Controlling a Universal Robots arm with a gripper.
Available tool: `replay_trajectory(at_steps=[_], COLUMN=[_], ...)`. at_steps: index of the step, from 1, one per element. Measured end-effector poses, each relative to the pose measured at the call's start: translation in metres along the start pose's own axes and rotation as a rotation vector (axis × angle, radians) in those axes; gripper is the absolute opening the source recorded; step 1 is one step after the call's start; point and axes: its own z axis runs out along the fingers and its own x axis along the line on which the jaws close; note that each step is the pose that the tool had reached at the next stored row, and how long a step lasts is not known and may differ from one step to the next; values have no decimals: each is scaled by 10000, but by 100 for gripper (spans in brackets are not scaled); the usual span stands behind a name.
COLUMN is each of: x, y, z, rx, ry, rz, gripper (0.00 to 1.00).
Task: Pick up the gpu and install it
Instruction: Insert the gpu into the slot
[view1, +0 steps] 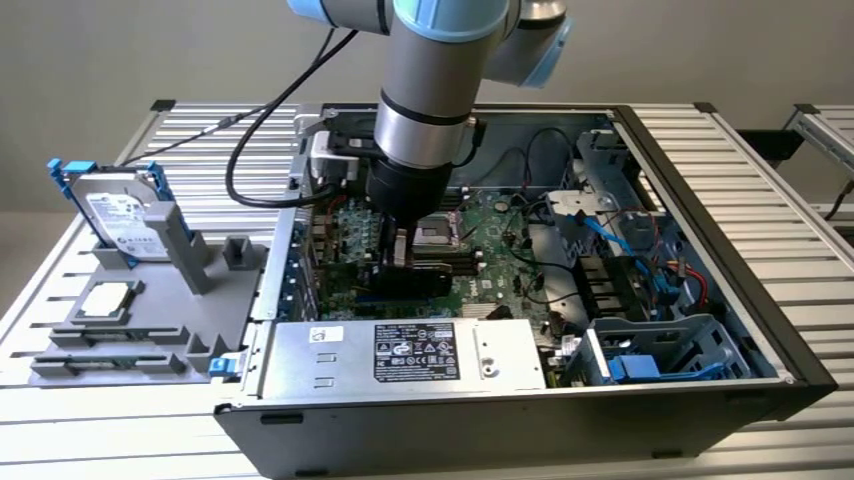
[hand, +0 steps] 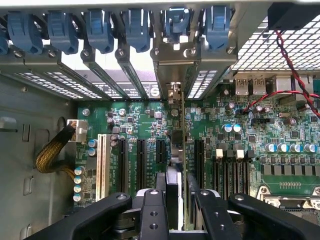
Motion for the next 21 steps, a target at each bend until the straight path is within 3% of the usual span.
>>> replay_trajectory(at_steps=[21], x=[-2], y=[-6], z=[41], rx=[-2], ry=[4], rz=[3], gripper=[27])
